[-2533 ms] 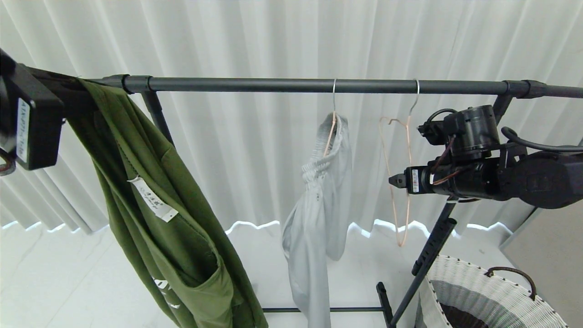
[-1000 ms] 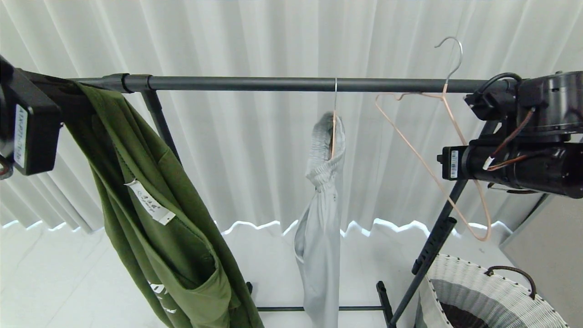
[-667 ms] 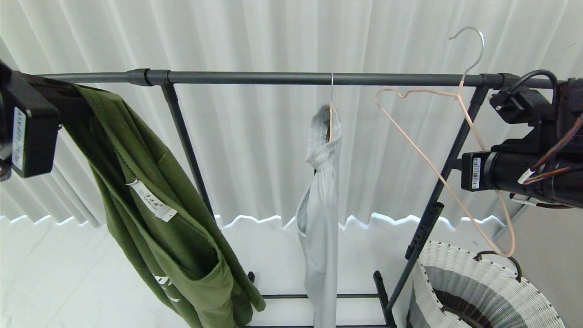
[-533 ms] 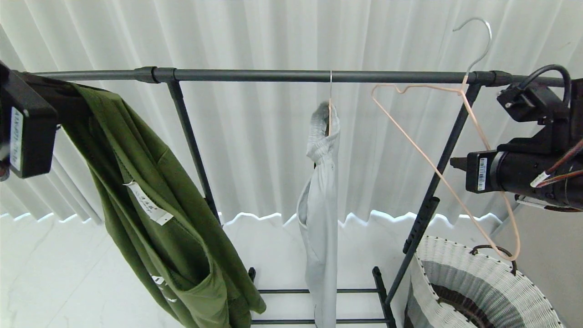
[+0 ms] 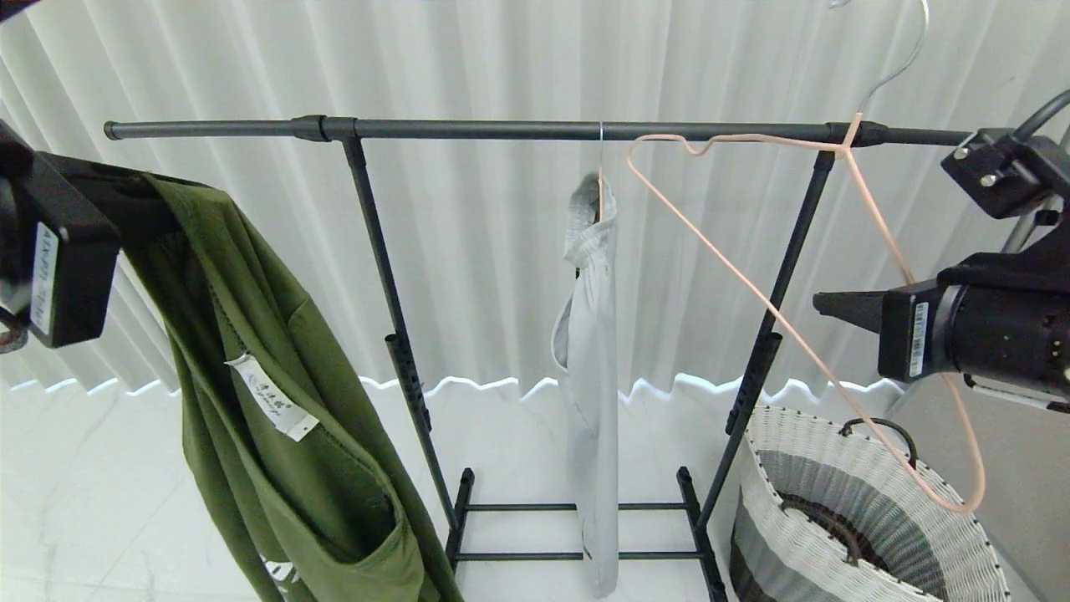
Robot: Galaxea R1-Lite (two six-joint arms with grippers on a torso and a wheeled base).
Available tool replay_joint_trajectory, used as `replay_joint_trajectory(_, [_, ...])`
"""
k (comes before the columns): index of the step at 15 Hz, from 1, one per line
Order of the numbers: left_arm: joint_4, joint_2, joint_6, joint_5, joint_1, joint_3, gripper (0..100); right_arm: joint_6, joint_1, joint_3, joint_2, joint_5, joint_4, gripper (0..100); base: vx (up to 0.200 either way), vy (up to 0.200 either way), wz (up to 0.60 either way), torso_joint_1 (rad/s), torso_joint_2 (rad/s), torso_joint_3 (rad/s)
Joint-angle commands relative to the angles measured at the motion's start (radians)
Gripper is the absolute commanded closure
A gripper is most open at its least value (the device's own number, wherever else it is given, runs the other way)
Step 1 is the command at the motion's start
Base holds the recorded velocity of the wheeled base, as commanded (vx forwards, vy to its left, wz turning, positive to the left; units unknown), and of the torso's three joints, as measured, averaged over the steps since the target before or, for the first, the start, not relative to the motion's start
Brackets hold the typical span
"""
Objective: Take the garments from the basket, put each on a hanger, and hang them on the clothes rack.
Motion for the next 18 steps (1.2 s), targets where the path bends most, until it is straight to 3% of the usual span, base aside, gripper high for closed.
replay_joint_trajectory(1, [0.001, 0.013, -0.003, 0.014, 0.000, 0.005, 100, 0.003, 0.070, 0.001, -0.050, 0.036, 0.048, 100, 0.000, 0.000, 0.00, 0.000, 0.00, 0.000])
replay_joint_trajectory(3, [0.000, 0.058, -0.025, 0.124, -0.004, -0.029, 100, 0.003, 0.131, 0.002, -0.095, 0.115, 0.115, 100, 0.000, 0.000, 0.00, 0.000, 0.00, 0.000])
replay_joint_trajectory(4, [0.000, 0.072, -0.043, 0.140, -0.004, -0.044, 100, 0.003, 0.140, 0.002, -0.107, 0.138, 0.134, 100, 0.000, 0.000, 0.00, 0.000, 0.00, 0.000])
replay_joint_trajectory(5, [0.000, 0.122, -0.123, 0.150, -0.004, -0.080, 100, 0.001, 0.156, 0.002, -0.132, 0.205, 0.174, 100, 0.000, 0.000, 0.00, 0.000, 0.00, 0.000])
replay_joint_trajectory(7, [0.000, 0.194, -0.252, 0.154, -0.009, -0.120, 100, 0.001, 0.174, 0.004, -0.148, 0.256, 0.183, 100, 0.000, 0.000, 0.00, 0.000, 0.00, 0.000])
replay_joint_trajectory(10, [0.001, 0.294, -0.379, 0.213, -0.026, -0.204, 100, -0.001, 0.226, 0.001, -0.153, 0.319, 0.181, 100, 0.000, 0.000, 0.00, 0.000, 0.00, 0.000])
replay_joint_trajectory(18, [0.001, 0.335, -0.413, 0.232, -0.110, -0.262, 100, -0.001, 0.309, 0.001, -0.098, 0.334, 0.164, 100, 0.000, 0.000, 0.00, 0.000, 0.00, 0.000])
